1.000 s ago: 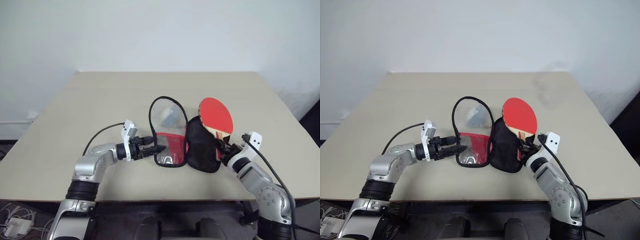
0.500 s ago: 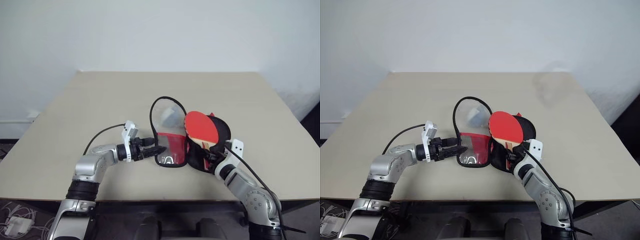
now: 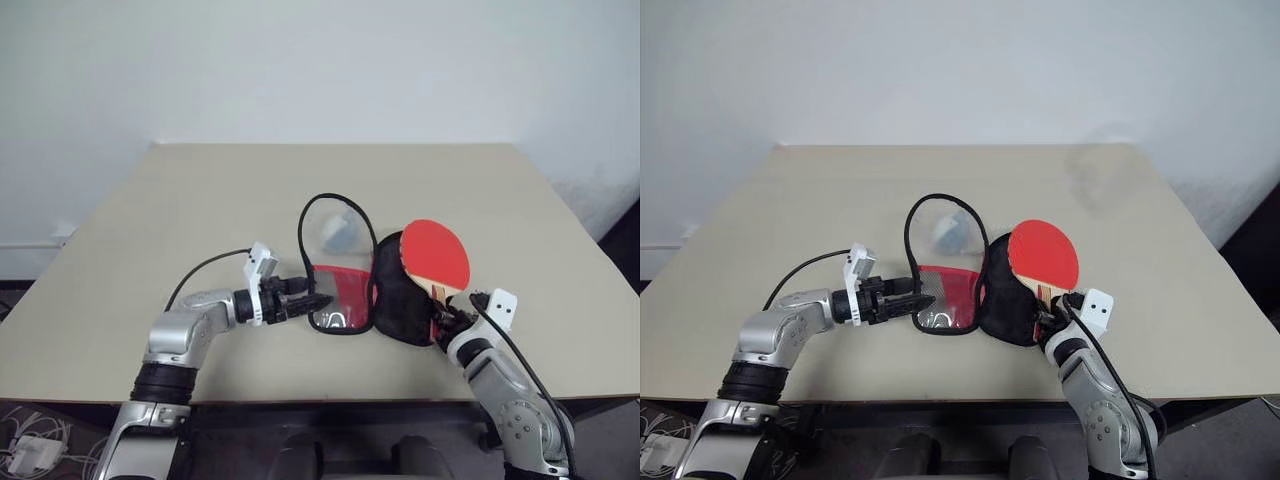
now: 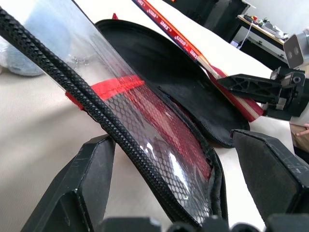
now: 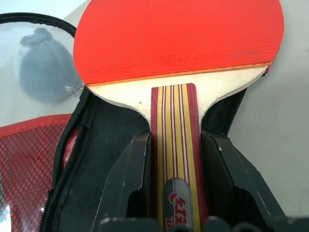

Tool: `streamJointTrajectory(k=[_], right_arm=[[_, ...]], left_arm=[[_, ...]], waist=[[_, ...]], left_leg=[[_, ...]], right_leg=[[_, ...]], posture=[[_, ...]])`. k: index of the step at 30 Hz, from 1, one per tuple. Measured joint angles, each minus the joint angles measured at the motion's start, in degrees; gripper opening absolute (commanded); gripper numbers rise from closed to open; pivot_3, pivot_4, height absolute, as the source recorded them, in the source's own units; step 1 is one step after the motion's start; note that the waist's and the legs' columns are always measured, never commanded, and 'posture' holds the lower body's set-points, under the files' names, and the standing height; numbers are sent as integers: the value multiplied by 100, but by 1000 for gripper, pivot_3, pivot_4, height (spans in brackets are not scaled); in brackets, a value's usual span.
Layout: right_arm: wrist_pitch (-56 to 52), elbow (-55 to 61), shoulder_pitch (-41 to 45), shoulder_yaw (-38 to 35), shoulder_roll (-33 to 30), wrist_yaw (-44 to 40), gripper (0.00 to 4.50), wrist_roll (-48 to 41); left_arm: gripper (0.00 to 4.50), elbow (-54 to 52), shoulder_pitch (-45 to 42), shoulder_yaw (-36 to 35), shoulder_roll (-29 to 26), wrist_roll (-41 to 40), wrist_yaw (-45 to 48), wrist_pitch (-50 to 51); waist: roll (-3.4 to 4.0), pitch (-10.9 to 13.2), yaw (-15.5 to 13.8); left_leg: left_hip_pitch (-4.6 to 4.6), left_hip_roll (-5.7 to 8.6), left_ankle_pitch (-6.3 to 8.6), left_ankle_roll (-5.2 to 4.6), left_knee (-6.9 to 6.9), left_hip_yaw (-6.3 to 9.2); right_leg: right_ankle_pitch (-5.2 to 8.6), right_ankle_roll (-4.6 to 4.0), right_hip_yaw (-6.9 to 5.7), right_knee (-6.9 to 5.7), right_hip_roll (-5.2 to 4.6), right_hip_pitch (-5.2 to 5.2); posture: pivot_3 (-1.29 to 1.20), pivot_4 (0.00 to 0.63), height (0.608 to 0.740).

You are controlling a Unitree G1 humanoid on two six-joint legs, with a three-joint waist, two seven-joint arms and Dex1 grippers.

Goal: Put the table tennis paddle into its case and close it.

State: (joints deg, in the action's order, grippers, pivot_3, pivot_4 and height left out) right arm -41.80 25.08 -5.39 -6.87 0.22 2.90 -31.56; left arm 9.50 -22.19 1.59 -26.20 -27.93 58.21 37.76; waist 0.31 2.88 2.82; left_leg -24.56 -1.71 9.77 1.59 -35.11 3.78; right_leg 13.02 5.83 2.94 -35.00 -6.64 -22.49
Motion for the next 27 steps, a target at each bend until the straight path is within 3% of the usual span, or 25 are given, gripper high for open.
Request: streamJointTrajectory(k=[27], right_arm=[[407, -206, 56, 358, 186, -60, 1124, 361]], left_arm=[[4071, -5, 60, 5, -67, -1, -60, -10]], waist=[[-1, -1, 0]], left_leg=[[0, -1, 0, 0, 0, 0]], right_leg=[[0, 0, 0, 0, 0, 0]], posture=[[0, 0, 740]])
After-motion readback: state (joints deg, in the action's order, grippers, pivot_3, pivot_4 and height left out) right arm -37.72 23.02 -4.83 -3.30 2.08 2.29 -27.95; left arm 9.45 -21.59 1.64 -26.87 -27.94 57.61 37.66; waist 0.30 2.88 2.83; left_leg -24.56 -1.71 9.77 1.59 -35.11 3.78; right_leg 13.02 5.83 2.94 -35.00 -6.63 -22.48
